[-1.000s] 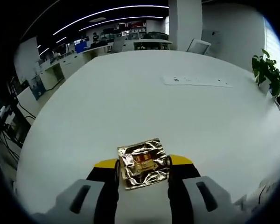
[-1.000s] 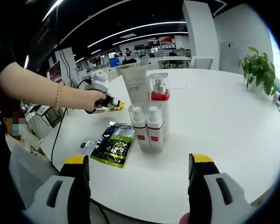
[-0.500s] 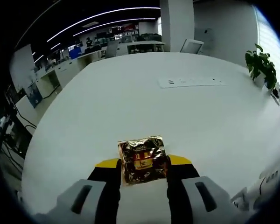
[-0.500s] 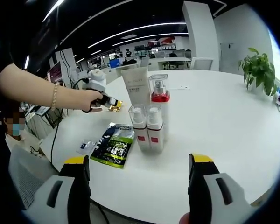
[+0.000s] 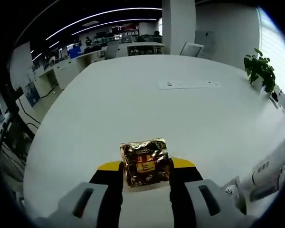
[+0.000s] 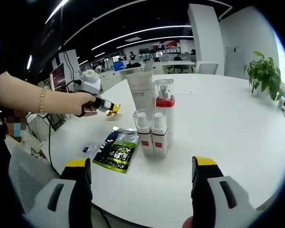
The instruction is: Arrange the skincare products in the storage area until every visible bottle or jar stands upright without overlapping.
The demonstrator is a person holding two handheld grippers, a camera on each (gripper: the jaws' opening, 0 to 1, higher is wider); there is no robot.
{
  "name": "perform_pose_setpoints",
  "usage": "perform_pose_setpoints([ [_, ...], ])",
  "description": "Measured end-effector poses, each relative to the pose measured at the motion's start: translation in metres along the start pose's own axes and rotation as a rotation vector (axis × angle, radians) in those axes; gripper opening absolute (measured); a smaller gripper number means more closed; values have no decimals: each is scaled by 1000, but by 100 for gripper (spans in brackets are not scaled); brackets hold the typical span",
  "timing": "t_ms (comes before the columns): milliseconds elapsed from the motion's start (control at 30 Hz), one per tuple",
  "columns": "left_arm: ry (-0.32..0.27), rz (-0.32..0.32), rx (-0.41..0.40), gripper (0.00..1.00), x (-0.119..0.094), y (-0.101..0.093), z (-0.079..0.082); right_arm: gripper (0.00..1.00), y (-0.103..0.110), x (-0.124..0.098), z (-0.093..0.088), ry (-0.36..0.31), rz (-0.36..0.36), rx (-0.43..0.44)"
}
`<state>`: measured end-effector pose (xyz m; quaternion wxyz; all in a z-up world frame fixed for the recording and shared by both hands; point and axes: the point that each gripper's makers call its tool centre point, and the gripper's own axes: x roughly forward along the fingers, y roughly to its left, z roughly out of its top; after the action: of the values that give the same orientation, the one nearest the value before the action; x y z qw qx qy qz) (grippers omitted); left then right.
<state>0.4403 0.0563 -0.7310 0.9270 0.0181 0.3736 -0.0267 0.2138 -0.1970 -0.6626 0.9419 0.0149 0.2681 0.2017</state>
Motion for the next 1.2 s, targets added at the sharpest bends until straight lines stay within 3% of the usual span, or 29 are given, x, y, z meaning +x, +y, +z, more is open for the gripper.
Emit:
perform_pose_setpoints([
  [300,68,-11,-27,34,-24,2,-38,87,0,-1,2,-10,0,-3],
  [600,92,-26,-33,34,-45,-3,-63,87,1,-1,3,-14,3,-7],
  [1033,121,-50,-69,35,-58,-13,-88,87,1,-1,3,-20,0,-14],
  [1200,141,-42,-34,35,-59,-10,-96,87,0,-1,4,-21,-2,-14],
])
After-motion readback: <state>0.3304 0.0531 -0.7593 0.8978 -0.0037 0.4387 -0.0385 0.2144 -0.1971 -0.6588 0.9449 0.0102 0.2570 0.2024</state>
